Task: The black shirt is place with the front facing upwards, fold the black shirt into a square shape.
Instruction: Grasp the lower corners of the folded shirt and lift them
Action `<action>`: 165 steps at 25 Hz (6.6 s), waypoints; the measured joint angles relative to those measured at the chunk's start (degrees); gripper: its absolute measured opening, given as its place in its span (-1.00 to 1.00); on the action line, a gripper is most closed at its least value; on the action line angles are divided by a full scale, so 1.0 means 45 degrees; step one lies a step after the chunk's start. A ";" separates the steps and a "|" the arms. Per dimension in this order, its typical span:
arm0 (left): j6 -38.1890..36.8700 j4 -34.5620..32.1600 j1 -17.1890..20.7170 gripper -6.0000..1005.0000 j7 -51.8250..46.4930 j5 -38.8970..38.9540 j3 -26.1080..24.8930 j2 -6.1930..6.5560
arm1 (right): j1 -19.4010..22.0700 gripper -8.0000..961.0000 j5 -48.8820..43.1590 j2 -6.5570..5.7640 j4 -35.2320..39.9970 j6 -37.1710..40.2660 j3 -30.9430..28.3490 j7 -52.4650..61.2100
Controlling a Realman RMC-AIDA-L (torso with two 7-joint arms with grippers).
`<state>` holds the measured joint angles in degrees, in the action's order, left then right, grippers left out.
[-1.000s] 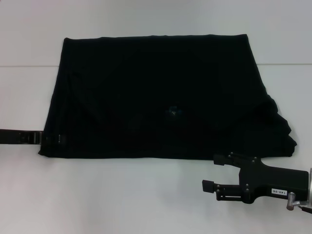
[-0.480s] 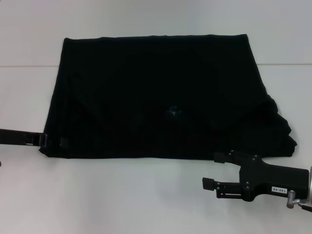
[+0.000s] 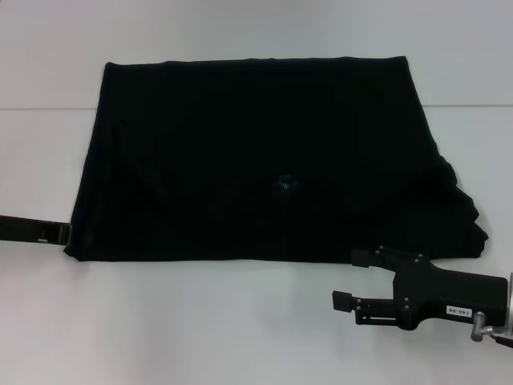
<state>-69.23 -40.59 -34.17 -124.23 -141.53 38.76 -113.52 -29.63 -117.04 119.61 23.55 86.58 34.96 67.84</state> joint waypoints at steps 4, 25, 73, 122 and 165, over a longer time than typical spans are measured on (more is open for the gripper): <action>0.0021 -0.0006 -0.0041 -0.90 -0.0010 -0.0105 0.0002 -0.0026 | 0.0001 0.96 0.0018 0.0000 0.0001 0.0030 -0.0030 0.0003; -0.0455 -0.0666 0.0042 -0.39 -0.0183 -0.0001 -0.0156 -0.0119 | -0.0036 0.96 0.0061 -0.0014 0.0018 0.0132 -0.0034 0.0003; -0.0083 -0.0787 -0.0034 -0.46 -0.0117 -0.0830 0.0402 -0.0343 | -0.0114 0.96 0.0145 -0.0019 0.0020 0.0158 -0.0073 0.0041; -0.0943 -0.0801 0.0044 -0.88 -0.0053 -0.0561 0.0234 -0.0211 | -0.3083 0.80 -0.7784 -0.1534 0.4525 -0.2484 0.2518 1.6973; -0.1357 -0.0882 -0.0078 -0.85 -0.0073 -0.0443 0.0138 -0.0136 | -0.3190 -0.85 -0.7684 -0.1498 0.4199 -0.2892 0.2756 1.6985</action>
<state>-75.34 -44.56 -34.52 -124.56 -143.52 39.38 -114.13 -43.99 -151.62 112.87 42.45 73.57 47.36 144.27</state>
